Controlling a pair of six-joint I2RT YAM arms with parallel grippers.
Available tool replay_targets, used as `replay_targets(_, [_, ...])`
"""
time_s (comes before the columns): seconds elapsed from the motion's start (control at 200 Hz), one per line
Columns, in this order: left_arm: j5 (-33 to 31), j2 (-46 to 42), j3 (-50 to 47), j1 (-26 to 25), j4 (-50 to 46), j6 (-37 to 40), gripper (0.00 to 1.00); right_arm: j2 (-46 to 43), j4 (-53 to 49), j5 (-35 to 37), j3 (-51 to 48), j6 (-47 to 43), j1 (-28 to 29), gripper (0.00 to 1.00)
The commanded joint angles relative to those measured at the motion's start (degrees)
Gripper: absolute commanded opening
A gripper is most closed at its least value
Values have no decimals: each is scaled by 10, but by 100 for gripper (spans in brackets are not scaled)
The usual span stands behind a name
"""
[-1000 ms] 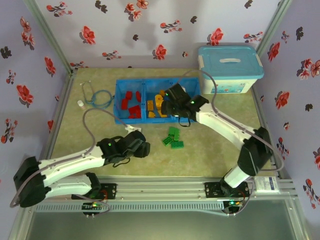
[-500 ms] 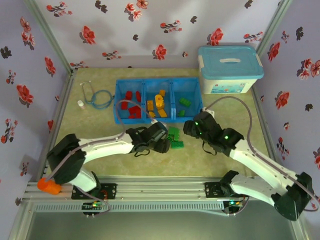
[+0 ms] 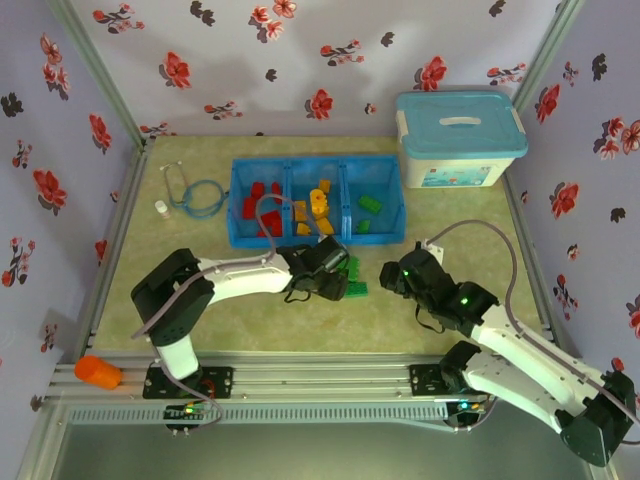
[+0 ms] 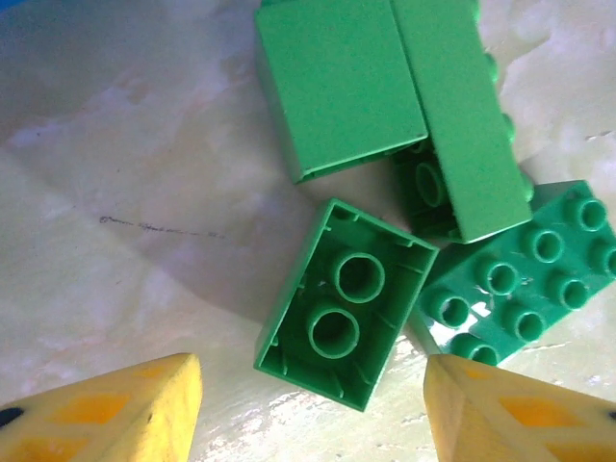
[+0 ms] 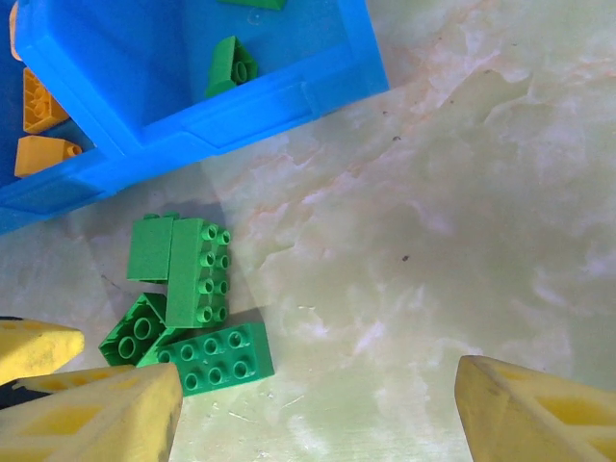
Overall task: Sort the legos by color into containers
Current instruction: Pick up the lego from the center of the table.
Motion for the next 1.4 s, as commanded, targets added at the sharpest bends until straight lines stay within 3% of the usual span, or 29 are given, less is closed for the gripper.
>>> replay_targets(0.0, [11, 19, 18, 2, -22, 19, 61, -6, 11, 9, -10, 19, -2, 75])
replay_targets(0.415, [18, 60, 53, 2, -20, 38, 59, -6, 13, 3, -17, 27, -3, 75])
replay_targets(0.685, [13, 77, 69, 4, -29, 42, 47, -21, 3, 8, -25, 32, -3, 75])
replay_targets(0.88, [-8, 56, 66, -4, -51, 37, 35, -30, 4, 7, -36, 39, -3, 75])
replay_targets(1.19, [-7, -47, 77, 1, -64, 34, 34, -33, 6, 13, -44, 44, -2, 75])
replay_targets(1.395, [6, -19, 161, 26, -87, 60, 33, -41, 0, 11, -55, 58, -3, 74])
